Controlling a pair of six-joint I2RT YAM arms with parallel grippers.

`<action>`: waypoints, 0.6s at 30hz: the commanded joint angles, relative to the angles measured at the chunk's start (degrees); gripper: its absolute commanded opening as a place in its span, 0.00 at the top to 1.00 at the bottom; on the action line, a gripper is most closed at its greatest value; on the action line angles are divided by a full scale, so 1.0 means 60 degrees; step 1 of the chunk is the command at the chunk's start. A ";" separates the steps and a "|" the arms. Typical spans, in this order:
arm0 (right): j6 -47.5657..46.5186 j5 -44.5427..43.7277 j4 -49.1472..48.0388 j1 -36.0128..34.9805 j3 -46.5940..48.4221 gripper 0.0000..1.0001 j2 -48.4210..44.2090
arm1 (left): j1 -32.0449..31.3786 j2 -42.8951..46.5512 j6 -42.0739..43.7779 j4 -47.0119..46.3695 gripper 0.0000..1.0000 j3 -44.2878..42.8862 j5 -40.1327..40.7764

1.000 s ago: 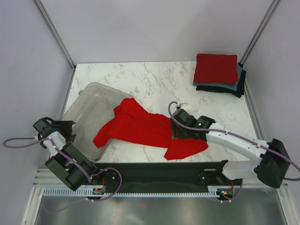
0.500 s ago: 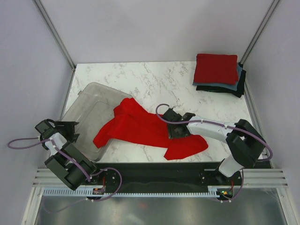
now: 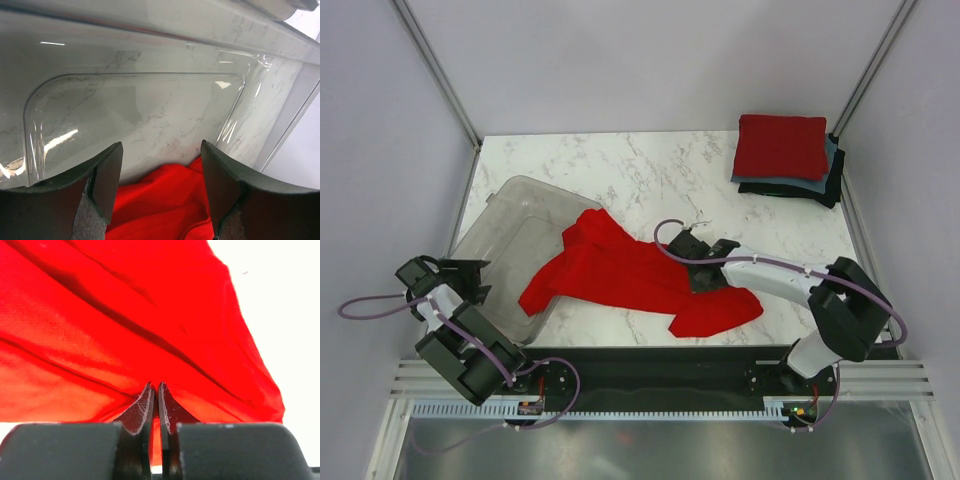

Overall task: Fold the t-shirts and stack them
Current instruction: Flatten the tshirt out

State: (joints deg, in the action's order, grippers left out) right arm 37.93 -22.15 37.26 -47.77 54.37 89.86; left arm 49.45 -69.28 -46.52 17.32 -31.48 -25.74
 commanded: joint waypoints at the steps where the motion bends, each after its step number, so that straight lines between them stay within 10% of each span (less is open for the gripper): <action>1: 0.0094 -0.0585 0.0762 0.0036 0.0240 0.91 -0.1014 | 0.0166 -0.0041 0.0254 -0.0250 0.29 0.0047 -0.0032; 13: -0.0623 -0.0439 0.2506 0.2319 -0.0140 1.00 -0.3974 | 0.2596 -0.0423 -0.0505 -0.0234 0.28 0.0470 -0.0426; 18: -0.1838 0.1139 0.1952 0.6548 -0.0053 1.00 -0.4927 | 0.2906 0.0105 -0.0860 -0.0499 0.27 0.0794 -0.0707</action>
State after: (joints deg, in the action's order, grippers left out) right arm 32.71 -20.80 49.82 -20.73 53.76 63.66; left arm 66.06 -70.41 -48.64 15.29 -27.59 -28.64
